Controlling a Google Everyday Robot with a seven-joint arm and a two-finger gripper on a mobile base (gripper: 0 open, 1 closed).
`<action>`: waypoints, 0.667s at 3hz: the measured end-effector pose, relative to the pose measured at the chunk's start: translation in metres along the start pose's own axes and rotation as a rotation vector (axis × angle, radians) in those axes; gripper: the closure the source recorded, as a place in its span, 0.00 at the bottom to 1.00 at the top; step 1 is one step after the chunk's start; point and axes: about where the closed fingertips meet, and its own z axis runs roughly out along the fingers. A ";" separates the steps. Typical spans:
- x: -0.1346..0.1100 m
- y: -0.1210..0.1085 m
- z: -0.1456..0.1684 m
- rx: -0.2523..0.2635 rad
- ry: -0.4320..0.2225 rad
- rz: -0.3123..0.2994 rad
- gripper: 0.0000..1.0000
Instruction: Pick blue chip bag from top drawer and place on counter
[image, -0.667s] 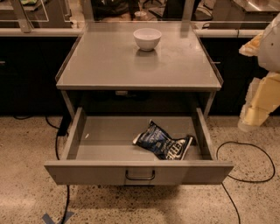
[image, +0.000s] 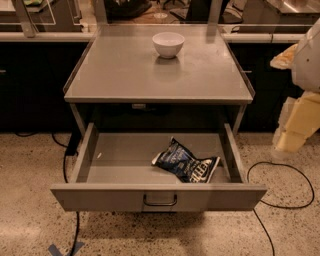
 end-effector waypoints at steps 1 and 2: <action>-0.005 0.008 0.010 -0.027 0.010 -0.021 0.00; -0.013 0.013 0.026 -0.067 0.026 -0.039 0.00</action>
Offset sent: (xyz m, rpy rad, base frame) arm 0.0024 0.0299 -0.0467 -0.0401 0.1328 0.0662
